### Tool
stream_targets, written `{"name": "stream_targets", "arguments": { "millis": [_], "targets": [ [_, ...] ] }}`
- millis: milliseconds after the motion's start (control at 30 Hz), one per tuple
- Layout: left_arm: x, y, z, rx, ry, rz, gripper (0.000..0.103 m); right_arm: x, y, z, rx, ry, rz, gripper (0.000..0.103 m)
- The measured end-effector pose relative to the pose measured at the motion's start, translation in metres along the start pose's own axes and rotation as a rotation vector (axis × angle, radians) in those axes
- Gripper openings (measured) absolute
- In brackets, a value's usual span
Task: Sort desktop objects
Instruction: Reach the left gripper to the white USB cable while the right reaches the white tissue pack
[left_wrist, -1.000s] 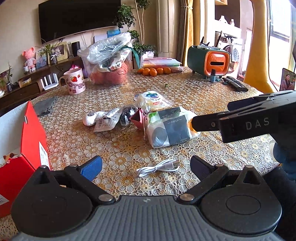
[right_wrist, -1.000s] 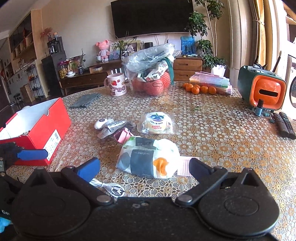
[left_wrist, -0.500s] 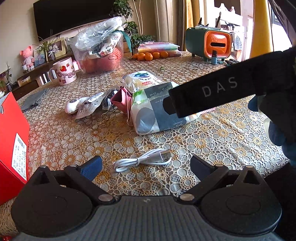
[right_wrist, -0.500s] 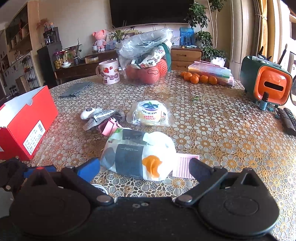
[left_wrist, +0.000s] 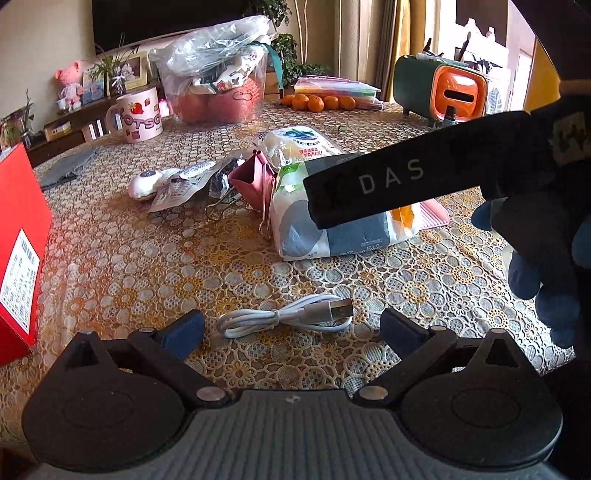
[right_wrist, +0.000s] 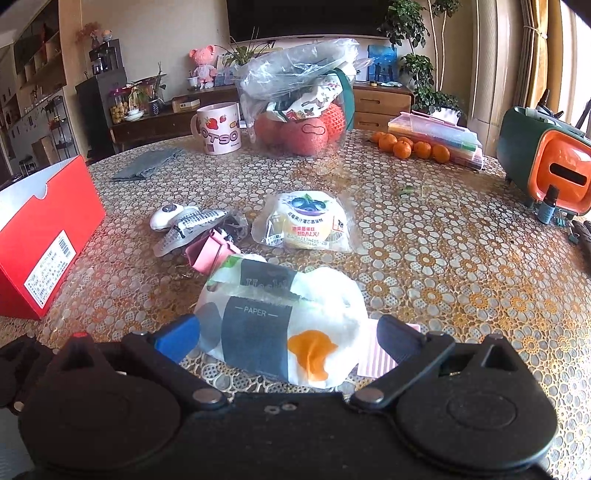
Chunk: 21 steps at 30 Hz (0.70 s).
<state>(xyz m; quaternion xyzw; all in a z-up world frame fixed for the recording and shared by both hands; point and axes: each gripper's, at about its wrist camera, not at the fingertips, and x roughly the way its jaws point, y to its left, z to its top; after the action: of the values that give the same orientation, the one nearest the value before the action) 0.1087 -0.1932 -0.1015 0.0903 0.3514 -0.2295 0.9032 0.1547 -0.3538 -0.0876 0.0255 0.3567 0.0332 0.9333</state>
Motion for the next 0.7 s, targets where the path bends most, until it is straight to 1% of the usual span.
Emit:
{"name": "stream_targets", "arguments": {
  "millis": [233,300,400,467,700],
  "targets": [
    [0.001,-0.001,0.000,-0.001,0.001,0.003,0.102,0.016,0.001,0.000,-0.007,0.018,-0.014,0.102],
    [0.001,-0.001,0.000,-0.001,0.001,0.003,0.100,0.020,0.001,-0.001,-0.012,0.025,-0.014,0.102],
    [0.000,-0.002,0.000,-0.001,-0.001,0.001,0.096,0.023,0.002,-0.003,-0.014,0.030,-0.019,0.100],
    [-0.002,-0.003,0.000,0.005,-0.007,-0.006,0.091,0.024,0.003,-0.003,-0.020,0.030,-0.021,0.099],
    [-0.004,-0.001,0.000,-0.004,-0.015,0.005,0.082,0.024,0.005,-0.005,-0.028,0.032,-0.030,0.094]
  ]
}}
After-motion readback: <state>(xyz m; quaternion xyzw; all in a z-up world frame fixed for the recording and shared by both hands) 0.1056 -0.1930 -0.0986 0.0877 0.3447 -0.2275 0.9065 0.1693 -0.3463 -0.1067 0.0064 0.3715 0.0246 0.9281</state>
